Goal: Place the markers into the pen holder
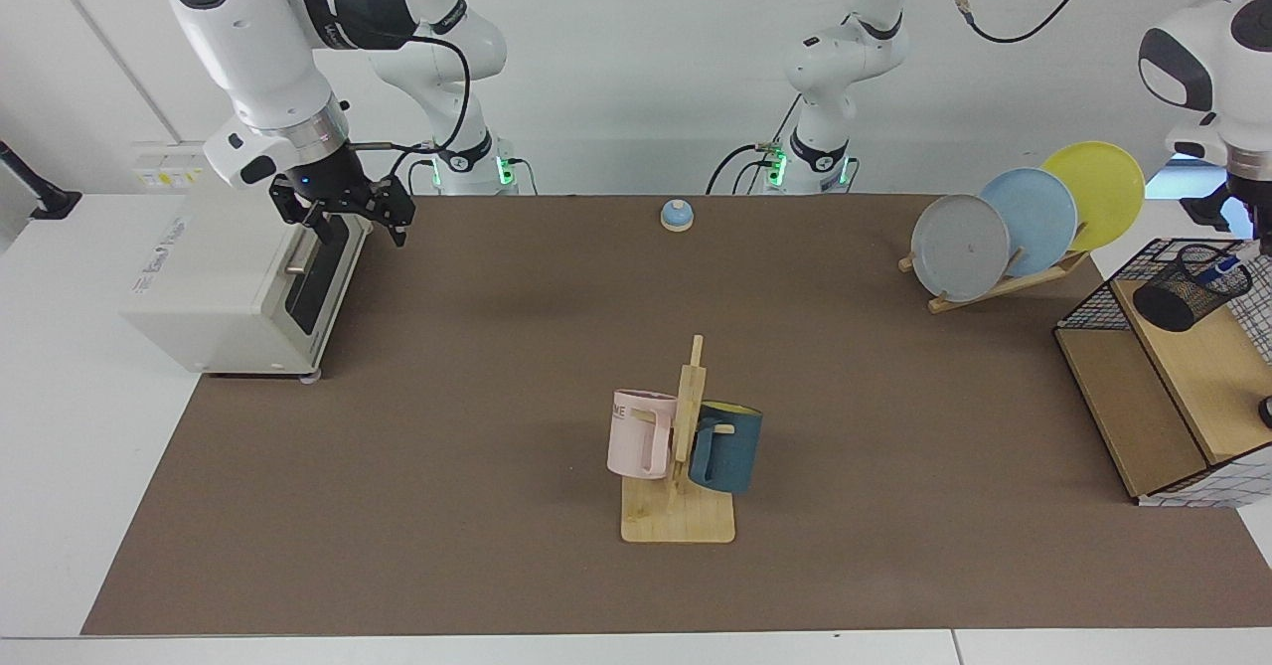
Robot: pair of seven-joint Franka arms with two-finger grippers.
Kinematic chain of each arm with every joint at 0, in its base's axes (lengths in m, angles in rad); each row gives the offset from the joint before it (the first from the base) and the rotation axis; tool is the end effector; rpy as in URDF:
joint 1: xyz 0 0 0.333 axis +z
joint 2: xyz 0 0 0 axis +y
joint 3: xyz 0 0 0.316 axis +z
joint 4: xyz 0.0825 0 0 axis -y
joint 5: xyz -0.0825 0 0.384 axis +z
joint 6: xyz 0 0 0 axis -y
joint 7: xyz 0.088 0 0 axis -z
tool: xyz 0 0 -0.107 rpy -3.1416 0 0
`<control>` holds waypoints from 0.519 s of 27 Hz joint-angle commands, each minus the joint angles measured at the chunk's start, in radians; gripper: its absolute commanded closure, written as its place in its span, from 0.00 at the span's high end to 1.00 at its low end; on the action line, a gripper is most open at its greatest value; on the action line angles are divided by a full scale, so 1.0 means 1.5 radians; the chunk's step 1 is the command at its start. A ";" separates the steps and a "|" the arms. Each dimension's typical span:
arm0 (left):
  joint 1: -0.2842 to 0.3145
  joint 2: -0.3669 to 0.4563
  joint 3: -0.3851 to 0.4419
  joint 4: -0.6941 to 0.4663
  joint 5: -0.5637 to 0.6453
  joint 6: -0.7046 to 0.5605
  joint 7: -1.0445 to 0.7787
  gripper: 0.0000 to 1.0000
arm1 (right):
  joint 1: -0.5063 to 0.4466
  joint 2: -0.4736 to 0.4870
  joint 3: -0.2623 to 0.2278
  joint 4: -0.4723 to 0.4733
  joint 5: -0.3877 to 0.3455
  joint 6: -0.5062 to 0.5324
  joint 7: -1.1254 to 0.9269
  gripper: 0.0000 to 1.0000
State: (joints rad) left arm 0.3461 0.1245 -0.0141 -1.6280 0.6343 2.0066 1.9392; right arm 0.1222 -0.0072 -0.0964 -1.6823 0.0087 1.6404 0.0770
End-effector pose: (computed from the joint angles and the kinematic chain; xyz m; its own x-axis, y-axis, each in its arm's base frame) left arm 0.5818 0.2386 0.5780 -0.2029 -0.7707 -0.6040 -0.9748 0.2176 0.0498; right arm 0.5548 0.0150 0.5817 0.9980 -0.0518 -0.0353 -0.0520 -0.9986 -0.0066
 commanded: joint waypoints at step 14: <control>-0.097 -0.011 -0.004 -0.014 -0.005 -0.073 -0.145 1.00 | -0.016 -0.014 0.007 -0.013 -0.007 0.008 -0.019 1.00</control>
State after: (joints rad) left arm 0.2603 0.1244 -0.0263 -1.6289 0.6329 1.9461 1.8259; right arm 0.1182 -0.0079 -0.0969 -1.6823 0.0086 1.6404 0.0770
